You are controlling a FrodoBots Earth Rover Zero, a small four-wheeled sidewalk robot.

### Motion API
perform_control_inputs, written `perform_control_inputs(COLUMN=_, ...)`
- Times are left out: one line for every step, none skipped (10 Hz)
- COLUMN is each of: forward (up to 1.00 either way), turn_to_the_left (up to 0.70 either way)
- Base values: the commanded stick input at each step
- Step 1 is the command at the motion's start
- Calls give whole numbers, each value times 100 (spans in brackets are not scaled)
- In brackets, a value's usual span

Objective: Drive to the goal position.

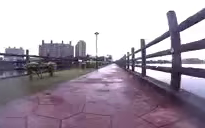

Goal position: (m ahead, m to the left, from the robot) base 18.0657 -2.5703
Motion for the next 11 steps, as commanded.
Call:
perform_control_inputs(forward=100, turn_to_the_left=-1)
perform_control_inputs(forward=100, turn_to_the_left=-1)
perform_control_inputs(forward=100, turn_to_the_left=-1)
perform_control_inputs(forward=100, turn_to_the_left=-1)
perform_control_inputs(forward=100, turn_to_the_left=-2)
perform_control_inputs(forward=100, turn_to_the_left=-3)
perform_control_inputs(forward=100, turn_to_the_left=-5)
perform_control_inputs(forward=100, turn_to_the_left=-27)
perform_control_inputs(forward=100, turn_to_the_left=-1)
perform_control_inputs(forward=100, turn_to_the_left=-1)
perform_control_inputs(forward=100, turn_to_the_left=-1)
